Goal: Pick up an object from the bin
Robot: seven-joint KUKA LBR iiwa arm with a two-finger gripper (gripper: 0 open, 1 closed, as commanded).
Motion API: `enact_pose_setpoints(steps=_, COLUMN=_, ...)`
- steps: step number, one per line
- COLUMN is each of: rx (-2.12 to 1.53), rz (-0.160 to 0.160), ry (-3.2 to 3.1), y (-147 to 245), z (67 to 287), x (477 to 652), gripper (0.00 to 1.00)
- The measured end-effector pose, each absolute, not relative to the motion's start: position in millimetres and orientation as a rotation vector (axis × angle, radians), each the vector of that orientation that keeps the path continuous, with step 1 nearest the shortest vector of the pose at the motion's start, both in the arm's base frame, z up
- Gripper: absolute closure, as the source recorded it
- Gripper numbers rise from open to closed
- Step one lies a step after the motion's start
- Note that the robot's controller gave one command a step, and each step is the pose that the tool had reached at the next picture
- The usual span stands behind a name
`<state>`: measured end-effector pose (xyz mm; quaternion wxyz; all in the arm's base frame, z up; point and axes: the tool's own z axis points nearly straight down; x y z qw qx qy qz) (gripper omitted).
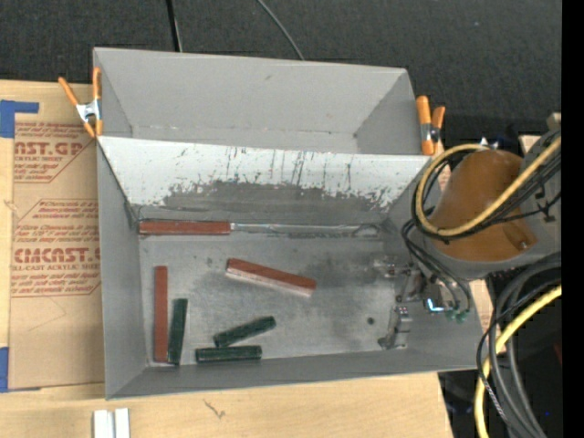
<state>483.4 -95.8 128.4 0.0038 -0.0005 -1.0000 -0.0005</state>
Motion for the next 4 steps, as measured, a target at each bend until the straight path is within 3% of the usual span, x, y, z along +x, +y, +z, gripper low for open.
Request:
enact_pose_setpoints(steps=1, rx=0.000, rz=0.000, ry=-3.141, y=-95.5, z=132.4, x=485.4, gripper=0.00)
enact_pose_setpoints(steps=2, rx=0.144, rz=0.006, ry=-3.145, y=-67.4, z=102.4, x=503.4, gripper=0.00)
enact_pose_setpoints(steps=3, rx=0.143, rz=-0.001, ry=-3.140, y=-6.1, z=71.9, x=557.0, gripper=1.00)
enact_pose_setpoints(steps=4, rx=0.143, rz=-0.001, ry=-3.140, y=-6.3, z=71.9, x=557.0, gripper=1.00)
